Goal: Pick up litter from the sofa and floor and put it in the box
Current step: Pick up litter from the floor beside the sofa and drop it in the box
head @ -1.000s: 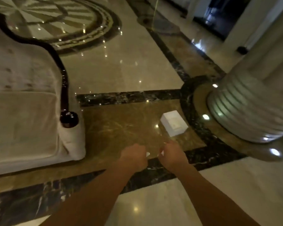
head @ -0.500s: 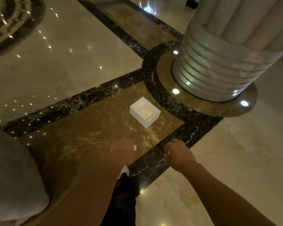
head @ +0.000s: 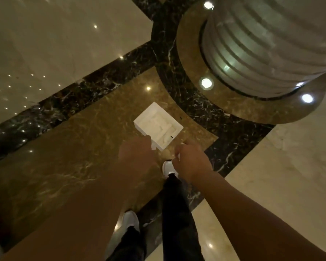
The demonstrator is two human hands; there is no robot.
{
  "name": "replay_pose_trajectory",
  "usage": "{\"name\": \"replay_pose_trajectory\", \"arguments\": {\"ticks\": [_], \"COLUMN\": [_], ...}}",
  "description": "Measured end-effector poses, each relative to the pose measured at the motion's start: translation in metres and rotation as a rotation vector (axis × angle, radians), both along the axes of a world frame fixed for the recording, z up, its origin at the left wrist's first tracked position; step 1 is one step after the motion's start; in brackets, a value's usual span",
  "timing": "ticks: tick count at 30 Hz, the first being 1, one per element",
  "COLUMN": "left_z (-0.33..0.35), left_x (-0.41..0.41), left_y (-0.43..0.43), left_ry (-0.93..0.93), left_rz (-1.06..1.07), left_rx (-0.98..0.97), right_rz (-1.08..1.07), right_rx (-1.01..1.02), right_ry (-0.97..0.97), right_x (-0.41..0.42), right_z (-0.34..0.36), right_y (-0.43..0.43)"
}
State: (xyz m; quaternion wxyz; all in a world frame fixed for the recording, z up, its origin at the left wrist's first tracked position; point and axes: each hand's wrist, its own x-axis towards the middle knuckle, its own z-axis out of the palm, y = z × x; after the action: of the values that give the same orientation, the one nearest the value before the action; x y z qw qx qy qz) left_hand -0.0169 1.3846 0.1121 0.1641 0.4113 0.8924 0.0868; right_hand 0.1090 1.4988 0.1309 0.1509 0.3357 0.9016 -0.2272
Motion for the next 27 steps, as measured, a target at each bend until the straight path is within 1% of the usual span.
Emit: {"name": "replay_pose_trajectory", "arguments": {"ticks": [1,3,5,6,11,14,16,19,22,24,27], "left_z": [-0.021,-0.072,-0.131,-0.158,-0.275,-0.326,-0.35,-0.359,-0.345,-0.322,-0.27], "left_x": [-0.013,-0.038,-0.06,-0.069,-0.096,-0.104,-0.112,-0.119,-0.126,-0.129,-0.128], "left_y": [0.019,0.065,0.102,0.113,0.16,0.172,0.175,0.175,0.171,0.165,0.145], "left_ry": [-0.064,-0.135,-0.224,-0.224,-0.277,-0.353,-0.402,-0.441,-0.443,-0.448,-0.411], "left_rz": [0.028,0.055,0.115,0.144,0.179,0.249,0.342,0.408,0.413,0.43,0.434], "left_rx": [-0.092,-0.156,-0.099,-0.061,-0.086,-0.093,-0.105,-0.136,-0.164,-0.171,-0.188], "right_rz": [0.0,-0.017,-0.074,-0.09,-0.155,-0.231,-0.21,-0.206,-0.227,-0.217,-0.176], "right_rx": [-0.004,-0.019,-0.036,-0.037,-0.122,-0.247,-0.267,-0.302,-0.337,-0.324,-0.305], "right_ry": [-0.008,-0.025,-0.039,-0.045,-0.071,-0.061,-0.106,-0.186,-0.19,-0.184,-0.171], "right_x": [-0.018,-0.052,-0.082,-0.095,-0.137,-0.15,-0.153,-0.155,-0.155,-0.156,-0.16], "right_z": [-0.027,-0.087,-0.152,-0.178,-0.294,-0.342,-0.364,-0.374,-0.36,-0.34,-0.294], "right_y": [0.021,0.063,0.098,0.111,0.152,0.163,0.17,0.182,0.19,0.19,0.179]}}
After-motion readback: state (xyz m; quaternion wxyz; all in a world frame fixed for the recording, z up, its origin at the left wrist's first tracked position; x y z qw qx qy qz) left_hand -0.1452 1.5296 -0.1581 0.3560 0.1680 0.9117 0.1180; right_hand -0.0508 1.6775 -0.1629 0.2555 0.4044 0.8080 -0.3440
